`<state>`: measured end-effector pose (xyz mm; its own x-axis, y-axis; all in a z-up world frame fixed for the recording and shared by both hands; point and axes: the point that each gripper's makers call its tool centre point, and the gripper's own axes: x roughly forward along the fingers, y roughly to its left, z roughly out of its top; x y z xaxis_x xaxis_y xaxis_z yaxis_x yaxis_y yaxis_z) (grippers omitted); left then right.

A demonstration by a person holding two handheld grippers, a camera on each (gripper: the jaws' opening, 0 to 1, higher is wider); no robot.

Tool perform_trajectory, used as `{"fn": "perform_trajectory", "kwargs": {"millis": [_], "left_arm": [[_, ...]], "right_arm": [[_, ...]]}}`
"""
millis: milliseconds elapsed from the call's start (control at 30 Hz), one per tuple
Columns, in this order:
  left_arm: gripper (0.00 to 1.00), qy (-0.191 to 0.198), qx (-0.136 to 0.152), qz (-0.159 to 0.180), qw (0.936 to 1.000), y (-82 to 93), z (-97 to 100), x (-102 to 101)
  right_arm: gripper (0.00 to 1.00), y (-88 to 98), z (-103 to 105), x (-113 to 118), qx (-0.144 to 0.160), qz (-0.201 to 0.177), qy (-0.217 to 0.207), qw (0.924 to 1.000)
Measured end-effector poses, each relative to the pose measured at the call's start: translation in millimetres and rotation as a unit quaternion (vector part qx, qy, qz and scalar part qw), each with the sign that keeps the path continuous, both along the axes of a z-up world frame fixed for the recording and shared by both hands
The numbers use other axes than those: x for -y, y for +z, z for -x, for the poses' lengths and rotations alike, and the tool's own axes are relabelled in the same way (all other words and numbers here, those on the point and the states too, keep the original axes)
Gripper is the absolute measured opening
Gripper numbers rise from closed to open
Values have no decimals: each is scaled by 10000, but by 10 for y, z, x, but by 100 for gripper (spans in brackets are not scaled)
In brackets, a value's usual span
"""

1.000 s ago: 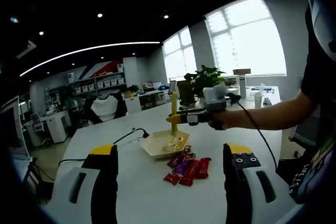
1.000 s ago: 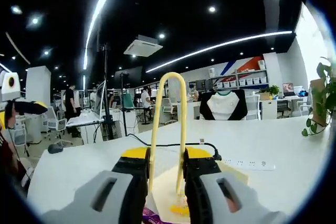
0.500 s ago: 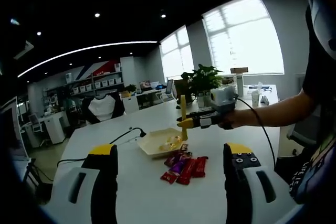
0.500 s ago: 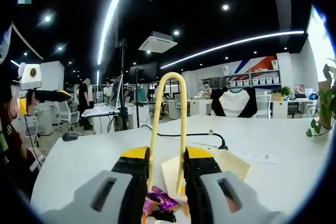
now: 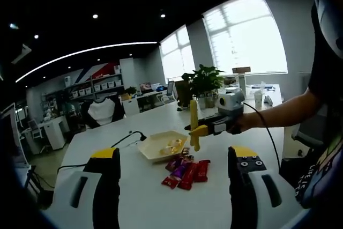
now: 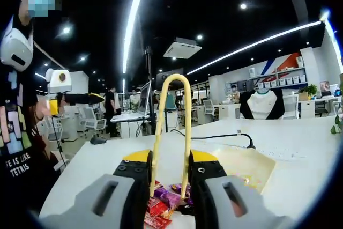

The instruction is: Place the target food into the container with the food tongs after gripping and lifting it, then release it inside without dropping or visibly crushing the food.

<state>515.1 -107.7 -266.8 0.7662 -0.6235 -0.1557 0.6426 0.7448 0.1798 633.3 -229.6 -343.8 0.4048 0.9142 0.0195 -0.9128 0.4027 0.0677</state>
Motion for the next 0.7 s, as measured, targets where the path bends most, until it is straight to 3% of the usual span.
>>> {"fn": "perform_trajectory", "kwargs": {"millis": [167, 367, 700], "left_arm": [[87, 43, 29, 4, 10000, 15, -2, -16], [88, 48, 95, -68, 9999, 33, 0, -8], [87, 117, -5, -88, 9999, -9, -60, -42]], "right_arm": [[22, -147, 143, -39, -141, 90, 428, 9989], [23, -349, 180, -32, -300, 256, 600, 9974], [23, -428, 244, -126, -21, 462, 900, 9949]]}}
